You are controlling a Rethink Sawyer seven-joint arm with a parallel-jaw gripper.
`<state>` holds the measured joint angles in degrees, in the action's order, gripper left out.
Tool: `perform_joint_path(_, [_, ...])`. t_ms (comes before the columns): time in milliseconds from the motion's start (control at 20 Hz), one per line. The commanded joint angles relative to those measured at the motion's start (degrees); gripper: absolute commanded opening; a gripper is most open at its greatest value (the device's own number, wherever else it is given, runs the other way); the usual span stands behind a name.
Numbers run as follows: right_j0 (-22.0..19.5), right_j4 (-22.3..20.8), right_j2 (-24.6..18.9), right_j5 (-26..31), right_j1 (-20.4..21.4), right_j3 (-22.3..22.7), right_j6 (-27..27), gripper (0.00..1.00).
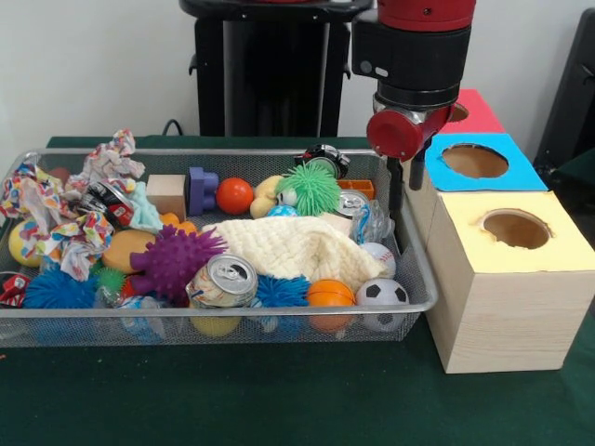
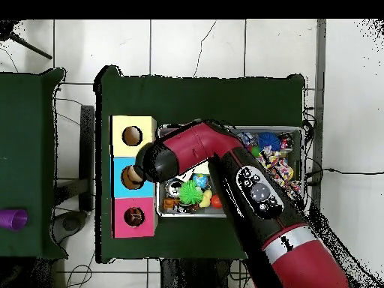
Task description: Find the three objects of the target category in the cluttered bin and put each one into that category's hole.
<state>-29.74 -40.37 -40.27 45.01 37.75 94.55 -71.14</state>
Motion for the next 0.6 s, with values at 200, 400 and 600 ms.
perform_joint_path(200, [1.2,3.2,3.1,0.4,0.5,0.8,-6.3,1.0])
perform_joint_path(400, [1.6,3.5,3.6,0.2,0.4,0.5,-6.1,1.0])
perform_joint_path(600, [1.7,3.8,3.9,-0.1,0.6,0.6,-5.8,1.0])
